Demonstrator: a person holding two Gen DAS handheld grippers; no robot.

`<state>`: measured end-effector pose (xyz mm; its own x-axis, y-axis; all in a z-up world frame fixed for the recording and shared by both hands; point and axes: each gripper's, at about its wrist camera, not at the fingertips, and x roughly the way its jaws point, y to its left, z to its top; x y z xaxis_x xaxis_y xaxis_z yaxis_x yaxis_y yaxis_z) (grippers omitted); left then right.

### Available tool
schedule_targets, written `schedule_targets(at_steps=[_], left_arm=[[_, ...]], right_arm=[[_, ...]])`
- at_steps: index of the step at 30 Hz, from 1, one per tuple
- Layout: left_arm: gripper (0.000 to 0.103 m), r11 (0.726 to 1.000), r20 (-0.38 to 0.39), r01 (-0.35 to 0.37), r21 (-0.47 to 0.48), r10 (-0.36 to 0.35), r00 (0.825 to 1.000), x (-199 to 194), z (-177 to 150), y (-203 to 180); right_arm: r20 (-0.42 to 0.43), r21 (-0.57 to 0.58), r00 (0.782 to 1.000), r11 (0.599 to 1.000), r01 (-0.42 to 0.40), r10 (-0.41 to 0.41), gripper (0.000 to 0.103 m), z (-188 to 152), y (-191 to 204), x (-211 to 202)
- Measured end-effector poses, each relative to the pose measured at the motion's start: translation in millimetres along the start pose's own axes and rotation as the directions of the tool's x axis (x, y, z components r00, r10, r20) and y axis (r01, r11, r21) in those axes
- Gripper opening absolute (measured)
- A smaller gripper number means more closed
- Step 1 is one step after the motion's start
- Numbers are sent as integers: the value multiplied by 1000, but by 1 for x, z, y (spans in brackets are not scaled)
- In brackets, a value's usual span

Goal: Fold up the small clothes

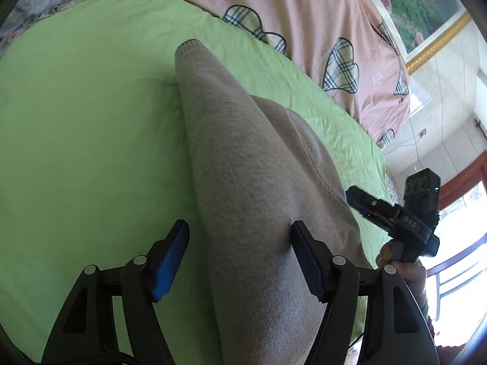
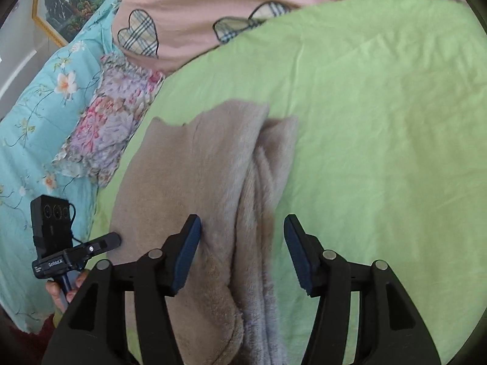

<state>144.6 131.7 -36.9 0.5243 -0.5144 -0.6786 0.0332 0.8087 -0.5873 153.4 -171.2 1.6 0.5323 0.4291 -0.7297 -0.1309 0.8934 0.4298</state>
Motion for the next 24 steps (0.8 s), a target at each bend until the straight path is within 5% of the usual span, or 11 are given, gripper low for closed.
schedule_targets(at_steps=[7,9,11,15,24], left_arm=[[70,1000,-2,4,-26,-4,1000,-4,7,9],[70,999,-1,-2,-42,2,1000,-1,13,10],[70,999,-7,-9,-47,8,1000,1,17,8],[77,999,-17,-16,-34,15,1000,9,21,6],[75,991,-31,2,-132,-7,1000,54,80,31]], right_arm=[[-43,-27,999,1000,-10,9,45,33,11,39],[-62,-28,998,1000,-5,3,23,36,12,52],[-40,-41,999,999,-8,7,12,37,15,49],[53,-51,998,998,-25,27,11,33,14,16],[5,23,1000,999,-30,30,11,18,-22,37]])
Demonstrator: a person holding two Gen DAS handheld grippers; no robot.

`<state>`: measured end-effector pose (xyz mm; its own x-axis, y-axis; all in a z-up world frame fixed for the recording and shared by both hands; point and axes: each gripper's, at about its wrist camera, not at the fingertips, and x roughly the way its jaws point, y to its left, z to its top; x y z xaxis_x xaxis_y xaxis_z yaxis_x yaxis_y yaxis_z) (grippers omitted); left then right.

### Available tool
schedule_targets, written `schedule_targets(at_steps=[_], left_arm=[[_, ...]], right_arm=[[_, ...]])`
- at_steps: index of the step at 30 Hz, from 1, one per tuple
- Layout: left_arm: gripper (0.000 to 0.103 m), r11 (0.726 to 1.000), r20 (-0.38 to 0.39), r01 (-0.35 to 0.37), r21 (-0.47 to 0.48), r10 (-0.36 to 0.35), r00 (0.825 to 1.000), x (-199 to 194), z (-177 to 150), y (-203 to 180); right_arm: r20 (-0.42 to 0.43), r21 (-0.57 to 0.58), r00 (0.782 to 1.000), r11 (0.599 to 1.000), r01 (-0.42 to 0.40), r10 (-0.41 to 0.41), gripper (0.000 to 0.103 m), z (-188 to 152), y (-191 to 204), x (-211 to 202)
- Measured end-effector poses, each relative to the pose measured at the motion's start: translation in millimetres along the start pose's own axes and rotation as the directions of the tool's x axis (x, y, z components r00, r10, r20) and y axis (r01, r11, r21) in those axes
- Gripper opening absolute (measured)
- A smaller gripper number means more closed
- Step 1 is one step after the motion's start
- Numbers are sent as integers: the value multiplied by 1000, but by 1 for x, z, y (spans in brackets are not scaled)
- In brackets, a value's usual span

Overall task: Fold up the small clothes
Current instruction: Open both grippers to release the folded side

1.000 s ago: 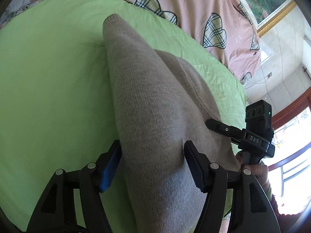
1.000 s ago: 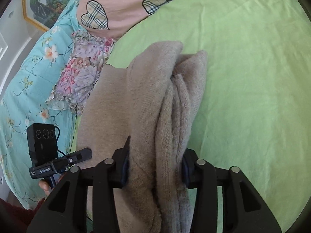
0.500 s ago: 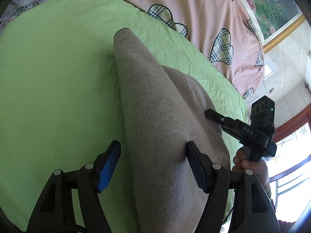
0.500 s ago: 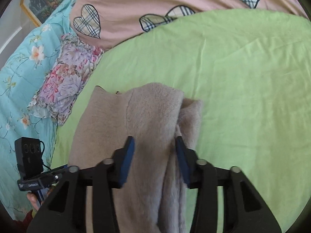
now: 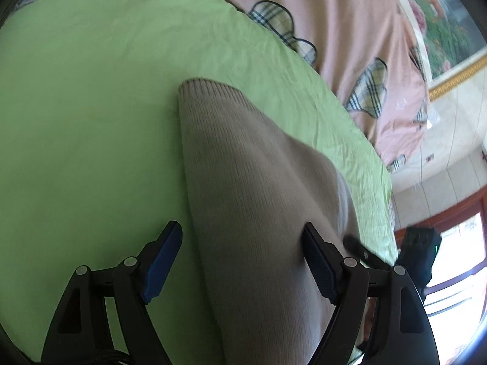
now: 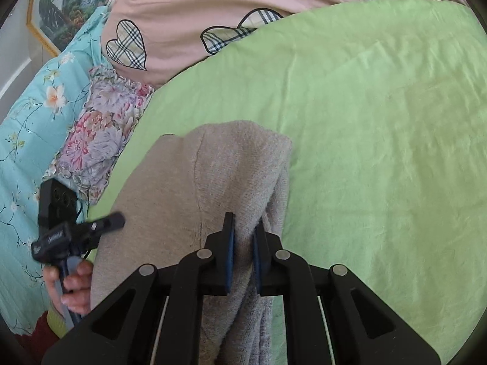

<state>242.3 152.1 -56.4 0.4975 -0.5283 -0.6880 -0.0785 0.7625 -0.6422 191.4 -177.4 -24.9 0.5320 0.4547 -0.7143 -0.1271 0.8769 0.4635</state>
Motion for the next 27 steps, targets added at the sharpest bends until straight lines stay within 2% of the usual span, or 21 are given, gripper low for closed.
schedule_targets(at_steps=[1,2,3,4,7,10,12,14,16,19,24,27], left_arm=[[58,1000,12,2,-7,-2,1000,5,10,3],[34,1000,18,5,-5,-5,1000,8,18,3],[28,1000,24,-3,5,3,1000,12,25,2],[18,1000,39,-23,14,22,999,12,29,1],[11,990,101,-122,63,116,988,11,41,-4],[12,985,101,-162,64,155,983,10,46,-4],[16,981,103,-183,65,175,979,1,41,-7],[17,979,128,-191,78,180,975,-17,29,-14],[23,974,145,-200,103,185,972,-35,11,-21],[34,969,146,-186,164,163,976,-67,-39,-31],[44,941,141,-216,259,184,973,-100,-119,-41],[46,933,136,-219,287,187,973,-113,-162,-42]], right_arm=[[1,-2,1000,1000,-2,2,11,0,1,0],[0,-2,1000,1000,-5,5,11,0,0,1],[-1,-4,1000,1000,-6,6,11,1,0,2],[-2,-7,1000,1000,-7,7,11,2,-1,3],[-10,-32,1000,999,3,-3,11,7,1,8],[-26,-46,1000,999,16,-17,12,7,1,17],[-22,-36,1000,999,12,-12,15,5,1,11],[-9,-14,1000,1000,16,-16,17,4,2,-1],[13,-5,1000,1000,22,-22,18,0,4,-18],[43,-2,999,1000,23,-23,21,-15,6,-48],[62,11,998,1000,9,-10,40,-57,9,-86],[47,9,999,1000,2,-2,41,-82,12,-95]])
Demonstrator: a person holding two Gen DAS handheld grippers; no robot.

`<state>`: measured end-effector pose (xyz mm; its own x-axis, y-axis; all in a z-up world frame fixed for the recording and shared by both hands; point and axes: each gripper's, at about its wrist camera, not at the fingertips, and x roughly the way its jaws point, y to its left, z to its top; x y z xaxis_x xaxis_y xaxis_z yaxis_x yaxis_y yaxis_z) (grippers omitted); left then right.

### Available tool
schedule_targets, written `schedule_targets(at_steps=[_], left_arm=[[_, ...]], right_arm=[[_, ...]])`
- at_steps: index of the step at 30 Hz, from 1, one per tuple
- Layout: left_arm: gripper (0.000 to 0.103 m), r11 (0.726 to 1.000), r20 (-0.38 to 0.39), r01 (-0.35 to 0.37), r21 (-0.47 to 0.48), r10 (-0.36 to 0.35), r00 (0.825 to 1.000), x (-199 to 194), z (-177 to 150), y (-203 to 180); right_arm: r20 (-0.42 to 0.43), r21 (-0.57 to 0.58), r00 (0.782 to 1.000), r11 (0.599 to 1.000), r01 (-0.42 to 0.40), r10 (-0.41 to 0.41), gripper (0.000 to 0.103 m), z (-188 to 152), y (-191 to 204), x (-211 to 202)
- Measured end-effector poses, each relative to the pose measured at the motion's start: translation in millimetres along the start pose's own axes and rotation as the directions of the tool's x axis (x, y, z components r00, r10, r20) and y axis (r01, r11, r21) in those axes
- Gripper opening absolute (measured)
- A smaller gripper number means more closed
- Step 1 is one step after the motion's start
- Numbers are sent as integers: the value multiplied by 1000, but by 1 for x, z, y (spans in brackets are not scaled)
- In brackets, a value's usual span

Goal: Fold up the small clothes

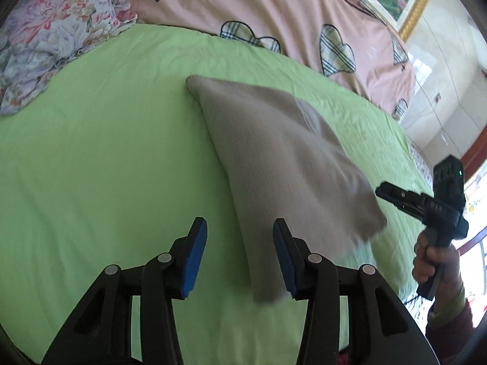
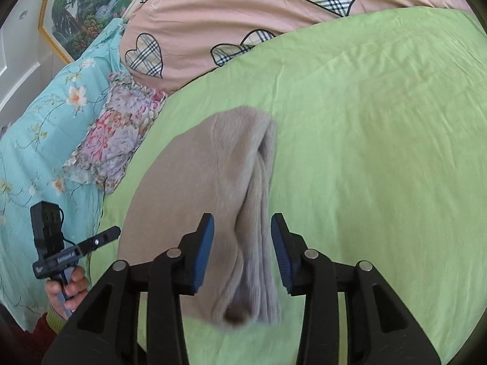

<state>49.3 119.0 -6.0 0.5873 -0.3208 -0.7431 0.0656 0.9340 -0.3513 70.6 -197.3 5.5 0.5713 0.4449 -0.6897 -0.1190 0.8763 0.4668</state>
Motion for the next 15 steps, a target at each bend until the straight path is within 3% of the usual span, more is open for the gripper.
schedule_targets(at_steps=[3,7,11,15], left_arm=[[50,999,6,7,37,-7,1000,-9,-30,-14],[52,996,14,-39,86,38,999,-3,-47,-31],[52,984,35,-131,120,128,991,13,-50,-39],[54,955,26,-257,146,256,966,32,-57,-41]], right_arm=[[-22,-1,1000,1000,-4,4,41,-20,4,-1],[-48,-27,999,1000,0,-2,41,-33,13,6],[-44,-60,999,998,1,-4,41,-36,24,10],[-51,-88,999,996,6,-11,41,-37,31,19]])
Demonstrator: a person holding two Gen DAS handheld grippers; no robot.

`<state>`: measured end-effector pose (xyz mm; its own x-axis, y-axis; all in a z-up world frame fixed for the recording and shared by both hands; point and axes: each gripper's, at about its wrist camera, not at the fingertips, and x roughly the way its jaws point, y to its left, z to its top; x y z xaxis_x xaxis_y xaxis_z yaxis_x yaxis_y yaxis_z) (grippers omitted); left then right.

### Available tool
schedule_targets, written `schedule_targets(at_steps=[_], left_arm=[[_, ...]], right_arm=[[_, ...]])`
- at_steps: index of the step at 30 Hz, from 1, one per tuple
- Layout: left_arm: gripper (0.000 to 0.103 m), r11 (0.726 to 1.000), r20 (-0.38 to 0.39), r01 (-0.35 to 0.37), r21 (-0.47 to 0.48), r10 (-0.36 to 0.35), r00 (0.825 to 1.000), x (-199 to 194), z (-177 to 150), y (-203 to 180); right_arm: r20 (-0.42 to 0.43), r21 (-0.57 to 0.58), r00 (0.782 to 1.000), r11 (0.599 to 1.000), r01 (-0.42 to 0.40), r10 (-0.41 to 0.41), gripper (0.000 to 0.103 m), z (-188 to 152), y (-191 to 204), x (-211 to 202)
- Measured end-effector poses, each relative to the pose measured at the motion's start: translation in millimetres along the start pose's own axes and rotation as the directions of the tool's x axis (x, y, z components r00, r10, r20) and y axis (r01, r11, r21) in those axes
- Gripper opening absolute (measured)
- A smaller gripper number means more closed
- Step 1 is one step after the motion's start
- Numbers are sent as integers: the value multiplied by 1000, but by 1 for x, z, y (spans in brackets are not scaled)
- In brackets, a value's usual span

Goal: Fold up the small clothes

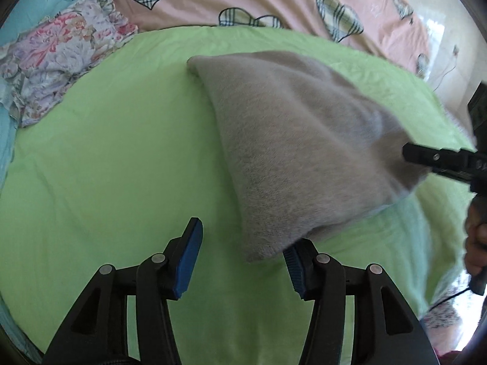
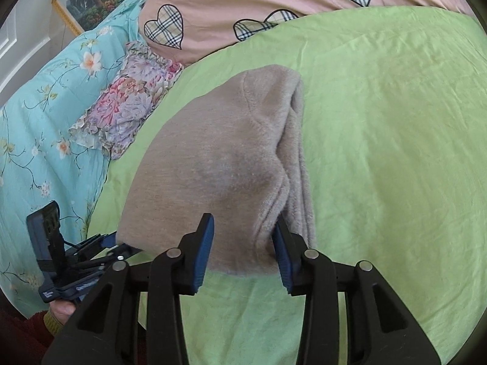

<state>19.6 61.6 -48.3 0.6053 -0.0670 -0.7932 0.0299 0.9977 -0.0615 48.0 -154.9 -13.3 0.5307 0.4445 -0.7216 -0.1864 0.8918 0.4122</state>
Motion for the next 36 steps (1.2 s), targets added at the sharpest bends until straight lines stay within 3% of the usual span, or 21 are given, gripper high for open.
schedule_targets(at_steps=[2,5,7,11,12,15,18,23,28,34,36], left_arm=[[52,1000,9,-15,-8,15,1000,-1,-4,-2],[39,995,7,22,-102,-22,1000,-5,-2,12],[26,982,14,78,-171,-76,997,-9,-1,20],[10,988,6,40,-148,-40,999,-13,-2,8],[10,988,-13,33,-148,-35,999,-10,-4,6],[9,981,-57,54,-189,-65,996,-3,-10,8],[9,980,-67,57,-191,-71,995,-5,-10,6],[10,979,-83,61,-195,-78,994,-2,-11,9],[11,965,-87,105,-241,-129,988,3,-9,22],[14,977,-102,139,-162,-157,982,-11,-14,20],[14,974,-87,174,-148,-188,978,-22,-19,23]], right_arm=[[-17,8,1000,1000,7,-7,38,-2,-1,7],[-25,32,1000,999,16,-15,12,-4,-6,9],[-10,55,1000,998,-15,16,8,0,-9,1],[82,7,995,999,-53,53,7,11,0,-33],[82,-21,996,999,-36,37,7,12,2,-36],[30,-122,993,985,119,-117,7,5,-2,-20],[-42,-110,983,979,171,-176,7,-10,-26,6],[-35,-123,980,974,190,-195,7,-11,-30,9],[-42,-84,983,981,175,-179,9,-10,-38,9],[-44,-60,983,982,177,-180,12,-14,-40,2],[-60,-37,981,982,183,-185,21,-13,-44,-5]])
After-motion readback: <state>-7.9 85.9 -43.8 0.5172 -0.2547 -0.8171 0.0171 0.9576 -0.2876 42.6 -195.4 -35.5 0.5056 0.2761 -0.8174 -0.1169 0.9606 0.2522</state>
